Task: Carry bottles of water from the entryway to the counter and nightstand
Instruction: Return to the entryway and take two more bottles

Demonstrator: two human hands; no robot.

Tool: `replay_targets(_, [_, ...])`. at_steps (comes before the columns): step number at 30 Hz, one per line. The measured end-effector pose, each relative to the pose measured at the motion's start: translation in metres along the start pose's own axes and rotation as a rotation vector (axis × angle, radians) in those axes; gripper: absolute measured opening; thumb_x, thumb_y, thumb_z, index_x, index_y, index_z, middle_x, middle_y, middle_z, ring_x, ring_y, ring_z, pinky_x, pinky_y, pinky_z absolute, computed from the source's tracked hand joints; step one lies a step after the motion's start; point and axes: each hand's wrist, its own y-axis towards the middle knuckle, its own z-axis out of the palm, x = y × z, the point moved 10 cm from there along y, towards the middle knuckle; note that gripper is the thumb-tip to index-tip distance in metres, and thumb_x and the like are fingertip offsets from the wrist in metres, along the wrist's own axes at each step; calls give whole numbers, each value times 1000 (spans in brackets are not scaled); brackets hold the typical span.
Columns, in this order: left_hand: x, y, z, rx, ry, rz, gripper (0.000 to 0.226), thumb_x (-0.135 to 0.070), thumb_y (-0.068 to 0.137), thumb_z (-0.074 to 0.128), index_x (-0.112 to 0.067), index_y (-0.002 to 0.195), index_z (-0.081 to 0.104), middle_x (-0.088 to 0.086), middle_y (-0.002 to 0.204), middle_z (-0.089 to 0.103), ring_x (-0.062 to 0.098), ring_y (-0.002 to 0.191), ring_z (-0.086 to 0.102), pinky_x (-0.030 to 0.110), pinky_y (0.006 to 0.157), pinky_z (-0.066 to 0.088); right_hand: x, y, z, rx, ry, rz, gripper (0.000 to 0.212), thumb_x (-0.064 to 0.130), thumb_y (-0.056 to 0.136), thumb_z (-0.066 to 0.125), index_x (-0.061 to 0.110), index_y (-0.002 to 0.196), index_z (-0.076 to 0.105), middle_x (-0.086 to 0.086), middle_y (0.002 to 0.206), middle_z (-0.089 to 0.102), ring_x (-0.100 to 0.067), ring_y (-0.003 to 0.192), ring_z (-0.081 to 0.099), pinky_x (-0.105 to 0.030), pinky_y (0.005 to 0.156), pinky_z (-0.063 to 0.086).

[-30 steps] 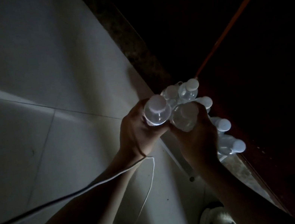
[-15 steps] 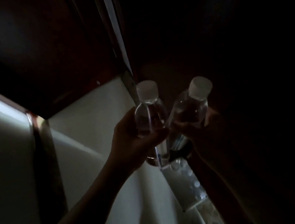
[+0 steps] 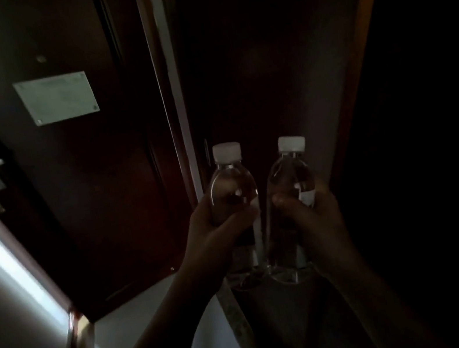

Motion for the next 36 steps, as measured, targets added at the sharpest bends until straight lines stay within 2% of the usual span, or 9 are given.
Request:
replay_targets(4, [-11, 7, 15, 26, -18, -2, 17, -3, 88, 64, -20, 92, 66, -8, 77, 75, 8, 72, 72, 21, 62, 56, 30, -8, -17, -102, 6, -33, 49, 2, 84, 70, 18, 128, 55, 0, 100, 73, -14, 87, 74, -24, 63, 57])
replay_targets(10, [0, 20, 73, 237, -112, -20, 39, 7, 82, 66, -30, 78, 74, -8, 74, 76, 4, 70, 72, 17, 58, 55, 60, -42, -73, -377, -53, -84, 52, 6, 69, 72, 15, 118, 59, -2, 88, 73, -16, 80, 71, -31, 70, 58])
replay_targets(13, [3, 10, 121, 438, -151, -63, 23, -17, 69, 79, -37, 78, 73, -7, 79, 77, 9, 74, 74, 25, 61, 56, 86, -87, -104, -537, -124, -99, 50, 4, 76, 70, 12, 123, 55, -2, 92, 71, -15, 83, 71, -26, 70, 56])
replay_targets(17, [-21, -44, 204, 817, -179, -60, 38, -50, 51, 71, -45, 89, 68, 1, 92, 76, 22, 86, 74, 43, 72, 57, 133, -185, -141, -822, -258, -126, 50, 9, 77, 68, 13, 125, 54, 6, 89, 70, -10, 81, 69, -23, 68, 55])
replay_targets(23, [-107, -218, 300, 1337, -465, -21, 35, -44, 50, 72, -39, 85, 72, 0, 82, 75, 15, 75, 72, 31, 67, 54, 236, -393, -143, -1313, -510, -226, 51, 7, 73, 68, 17, 122, 56, 6, 83, 68, -11, 73, 66, -27, 66, 56])
replay_targets(26, [-157, -327, 322, 1585, -674, -86, 41, -34, 49, 78, -24, 89, 71, 8, 77, 67, 21, 66, 66, 27, 60, 55, 288, -503, -112, -1552, -601, -331, 48, 6, 70, 68, 18, 115, 58, 8, 76, 67, -10, 68, 63, -29, 58, 55])
replay_targets(29, [-197, -433, 323, 1738, -767, -153, 67, -39, 43, 86, -9, 99, 64, 8, 75, 67, 21, 62, 66, 28, 54, 55, 329, -608, -61, -1750, -655, -431, 54, 9, 62, 74, 23, 112, 58, 11, 72, 67, -7, 63, 64, -27, 51, 55])
replay_targets(32, [-234, -538, 306, 1885, -832, -221, 70, -39, 49, 80, 3, 102, 61, 15, 76, 61, 29, 62, 57, 30, 51, 49, 358, -706, 3, -1928, -705, -503, 62, 12, 61, 77, 21, 119, 58, 2, 79, 64, -10, 66, 66, -31, 53, 57])
replay_targets(36, [-273, -668, 274, 2022, -850, -280, 66, -41, 41, 88, -12, 96, 67, 6, 72, 68, 29, 62, 64, 30, 52, 54, 385, -822, 85, -2115, -800, -537, 45, 11, 67, 71, 15, 110, 58, 5, 76, 69, -13, 67, 70, -29, 54, 57])
